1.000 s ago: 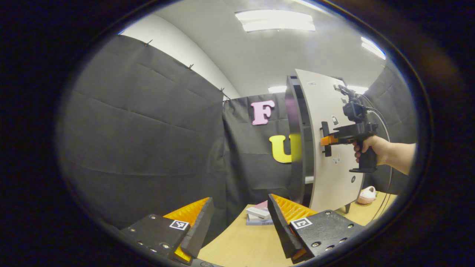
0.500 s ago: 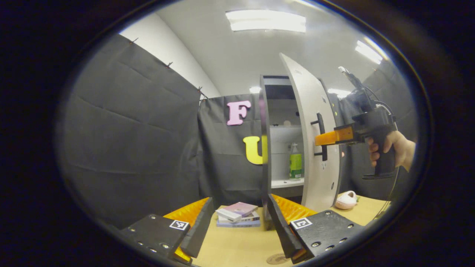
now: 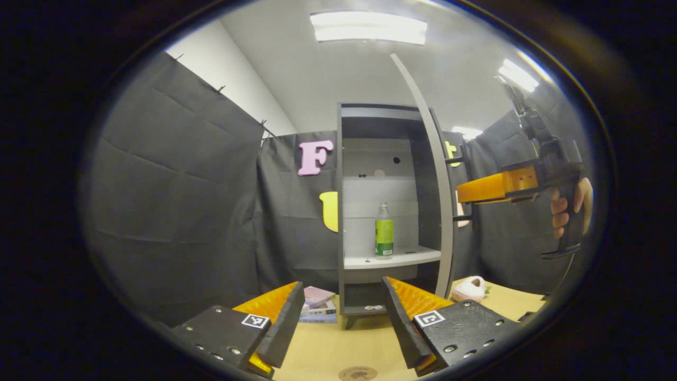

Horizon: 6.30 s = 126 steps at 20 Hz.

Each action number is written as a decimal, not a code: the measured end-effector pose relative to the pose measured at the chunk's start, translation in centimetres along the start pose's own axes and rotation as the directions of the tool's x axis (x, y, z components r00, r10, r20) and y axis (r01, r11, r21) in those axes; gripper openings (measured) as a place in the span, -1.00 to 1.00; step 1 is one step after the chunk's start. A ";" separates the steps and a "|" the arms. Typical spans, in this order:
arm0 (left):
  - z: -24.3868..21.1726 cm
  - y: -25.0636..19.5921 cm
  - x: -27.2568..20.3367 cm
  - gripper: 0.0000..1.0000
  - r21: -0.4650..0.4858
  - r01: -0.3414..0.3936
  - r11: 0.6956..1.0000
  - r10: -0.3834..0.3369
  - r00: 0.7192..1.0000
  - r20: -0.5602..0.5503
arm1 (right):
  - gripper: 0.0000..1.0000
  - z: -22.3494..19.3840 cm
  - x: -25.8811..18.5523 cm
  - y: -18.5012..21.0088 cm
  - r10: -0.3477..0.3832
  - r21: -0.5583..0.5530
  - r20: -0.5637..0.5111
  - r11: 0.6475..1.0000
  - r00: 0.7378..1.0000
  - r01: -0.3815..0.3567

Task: Open the cabinet door with the right hand, grasp the bottle in the cabinet with the left hand and place it on the coaster, then close the cabinet door with the right hand.

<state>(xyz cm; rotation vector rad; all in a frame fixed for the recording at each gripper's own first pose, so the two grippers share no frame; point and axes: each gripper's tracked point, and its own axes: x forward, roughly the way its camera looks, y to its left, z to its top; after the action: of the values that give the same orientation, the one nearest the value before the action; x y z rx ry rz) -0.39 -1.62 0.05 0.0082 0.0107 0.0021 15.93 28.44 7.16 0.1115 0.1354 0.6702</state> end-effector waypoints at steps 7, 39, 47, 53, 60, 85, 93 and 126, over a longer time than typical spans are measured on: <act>0.0 -5.4 0.7 0.76 -0.008 0.061 0.998 -0.061 0.998 -0.005 | -0.59 0.2 -2.1 -2.0 -0.029 -0.008 0.010 1.000 1.000 0.029; 2.3 -12.6 -0.9 0.67 -0.001 0.027 1.000 -0.027 0.999 -0.025 | -0.52 0.1 -9.6 -11.3 -0.263 -0.061 0.072 0.962 0.962 0.267; 4.6 -12.1 6.8 0.67 0.012 0.082 0.997 -0.082 0.997 0.011 | 0.05 -3.3 -14.9 -14.5 -0.439 -0.047 0.049 0.896 0.897 0.441; 5.3 -11.8 15.5 0.76 -0.011 0.173 0.985 -0.172 0.984 0.035 | 0.24 -4.7 -17.3 -16.9 -0.609 0.026 0.048 0.793 0.792 0.609; 5.1 -11.0 23.9 0.76 -0.032 0.244 0.969 -0.243 0.969 0.044 | 0.72 -4.8 -16.6 -16.2 -0.687 0.054 0.073 0.726 0.723 0.685; -4.1 -13.6 44.1 0.75 -0.074 0.309 0.948 -0.313 0.948 -0.049 | 0.79 -5.0 -16.7 -14.5 -0.840 -0.001 0.085 0.538 0.536 0.843; -4.1 -12.8 43.3 0.36 -0.096 0.300 0.949 -0.307 0.950 -0.065 | 0.79 -4.7 -16.4 -14.2 -0.808 -0.004 0.094 0.583 0.581 0.812; -8.4 -1.9 12.1 0.43 -0.045 0.042 0.998 -0.045 0.998 -0.054 | 0.79 -5.7 -20.5 -12.9 -0.559 0.028 0.073 0.829 0.826 0.558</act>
<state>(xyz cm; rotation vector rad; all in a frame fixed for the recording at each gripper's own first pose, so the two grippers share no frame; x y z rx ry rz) 11.58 -3.42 -8.53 -0.0361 0.0661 -0.0409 7.03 5.93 1.51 0.0963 0.0876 0.0733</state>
